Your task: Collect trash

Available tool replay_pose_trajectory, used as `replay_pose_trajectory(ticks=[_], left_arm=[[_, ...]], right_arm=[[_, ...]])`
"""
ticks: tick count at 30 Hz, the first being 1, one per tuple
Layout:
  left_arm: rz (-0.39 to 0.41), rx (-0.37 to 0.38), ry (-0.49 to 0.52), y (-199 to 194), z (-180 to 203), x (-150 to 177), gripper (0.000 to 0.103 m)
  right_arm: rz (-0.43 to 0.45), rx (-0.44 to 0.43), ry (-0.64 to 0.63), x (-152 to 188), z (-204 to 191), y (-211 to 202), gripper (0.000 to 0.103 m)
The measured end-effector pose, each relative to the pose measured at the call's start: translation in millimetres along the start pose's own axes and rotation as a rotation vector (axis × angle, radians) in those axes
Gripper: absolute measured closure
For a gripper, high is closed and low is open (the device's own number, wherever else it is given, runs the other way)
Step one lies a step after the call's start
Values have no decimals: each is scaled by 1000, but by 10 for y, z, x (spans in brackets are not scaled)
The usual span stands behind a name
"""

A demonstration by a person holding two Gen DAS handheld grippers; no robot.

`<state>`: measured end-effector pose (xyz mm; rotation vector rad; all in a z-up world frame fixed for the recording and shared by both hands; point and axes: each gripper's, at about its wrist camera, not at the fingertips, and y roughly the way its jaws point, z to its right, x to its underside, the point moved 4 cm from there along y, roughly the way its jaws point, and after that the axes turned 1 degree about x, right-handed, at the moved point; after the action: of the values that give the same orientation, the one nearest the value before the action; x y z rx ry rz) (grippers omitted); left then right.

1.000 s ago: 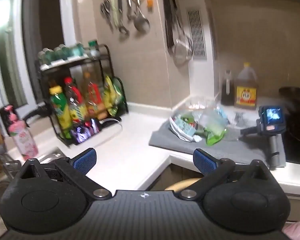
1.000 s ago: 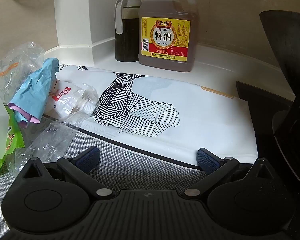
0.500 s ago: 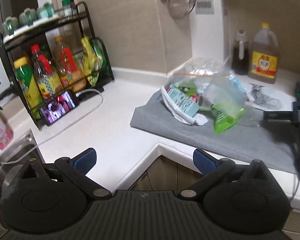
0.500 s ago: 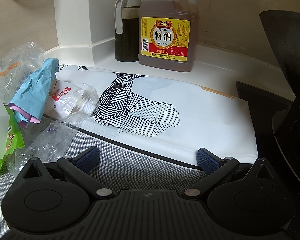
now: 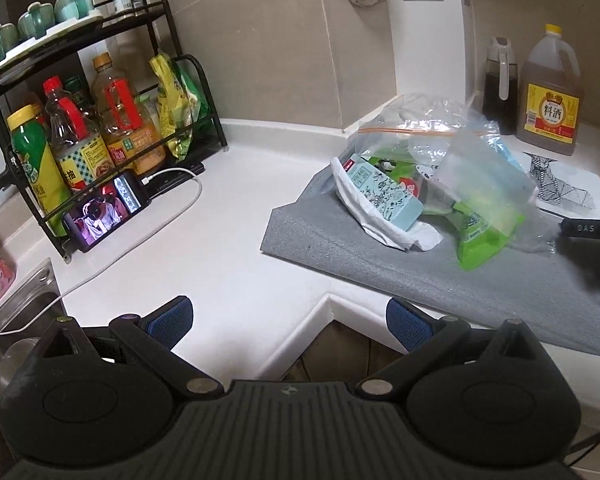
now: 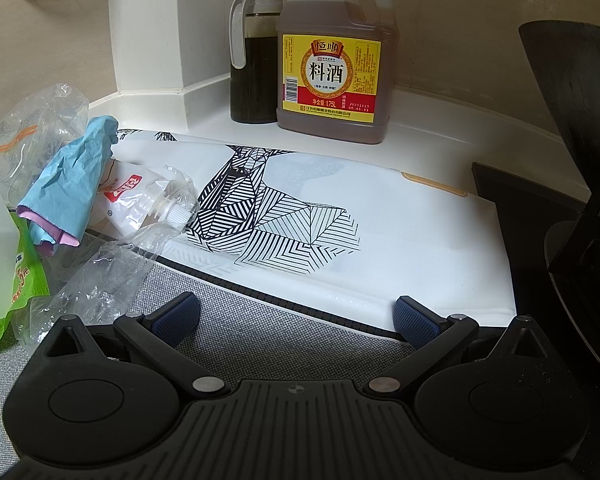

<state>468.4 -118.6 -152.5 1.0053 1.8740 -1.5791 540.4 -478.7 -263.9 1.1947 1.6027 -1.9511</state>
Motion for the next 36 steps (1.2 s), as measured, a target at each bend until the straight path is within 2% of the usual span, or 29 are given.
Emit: replay_pose_trajectory(ticks=[5, 11, 18, 25, 36], left_arm=[[-11, 6, -24, 78, -29, -32, 0], [-3, -6, 3, 64, -10, -9, 0], [34, -10, 7, 63, 4, -14, 0], [75, 60, 11, -44, 136, 77, 0], [99, 134, -78, -291, -2, 323, 0]], right_arm=[[0, 0, 0, 0, 0, 0, 0], [0, -1, 0, 1, 1, 0, 0], [0, -2, 1, 6, 17, -7, 0], [0, -2, 1, 15, 44, -20, 0], [1, -1, -2, 28, 89, -39, 0]])
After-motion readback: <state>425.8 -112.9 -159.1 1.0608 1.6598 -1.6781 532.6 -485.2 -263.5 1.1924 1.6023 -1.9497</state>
